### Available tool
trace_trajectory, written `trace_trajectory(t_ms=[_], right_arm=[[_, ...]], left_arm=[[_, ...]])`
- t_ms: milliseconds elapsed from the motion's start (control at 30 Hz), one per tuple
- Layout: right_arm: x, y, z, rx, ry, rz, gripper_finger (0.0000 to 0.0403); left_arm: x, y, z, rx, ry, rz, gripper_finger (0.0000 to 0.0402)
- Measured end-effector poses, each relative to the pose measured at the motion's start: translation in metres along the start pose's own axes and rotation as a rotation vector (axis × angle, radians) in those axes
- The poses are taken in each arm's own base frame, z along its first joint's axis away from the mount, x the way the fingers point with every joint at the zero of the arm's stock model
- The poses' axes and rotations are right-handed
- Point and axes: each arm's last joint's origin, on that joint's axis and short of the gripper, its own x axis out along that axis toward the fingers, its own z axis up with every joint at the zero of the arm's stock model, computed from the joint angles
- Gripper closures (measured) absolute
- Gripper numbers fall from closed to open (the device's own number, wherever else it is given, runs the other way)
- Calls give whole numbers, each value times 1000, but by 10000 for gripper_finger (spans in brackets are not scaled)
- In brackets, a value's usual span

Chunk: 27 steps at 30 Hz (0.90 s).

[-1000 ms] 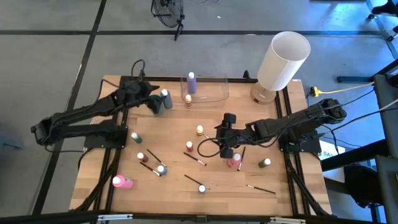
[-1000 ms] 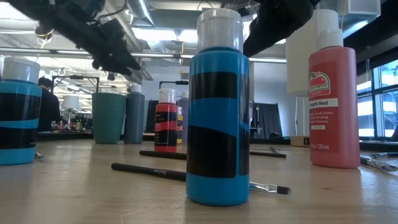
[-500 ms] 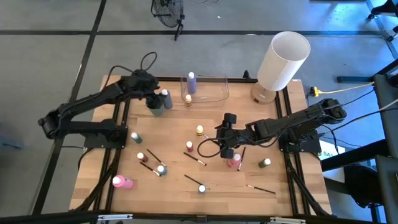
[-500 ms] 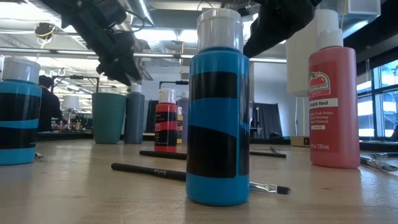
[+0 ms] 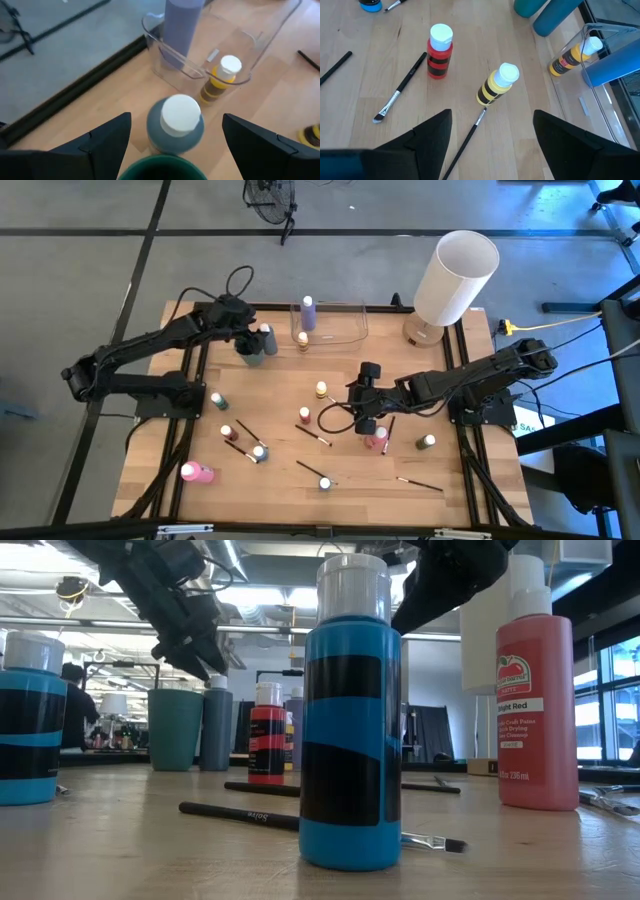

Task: Pick & Place Paint Supplies
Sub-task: Put the gray paint bottle into the transparent bin

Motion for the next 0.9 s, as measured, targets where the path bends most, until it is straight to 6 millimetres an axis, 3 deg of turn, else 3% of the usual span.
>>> trace_trajectory(t_ms=[900], right_arm=[[0, 0, 0, 10, 4, 0, 119]], left_arm=[[-2, -14, 0, 21, -38, 36, 93]])
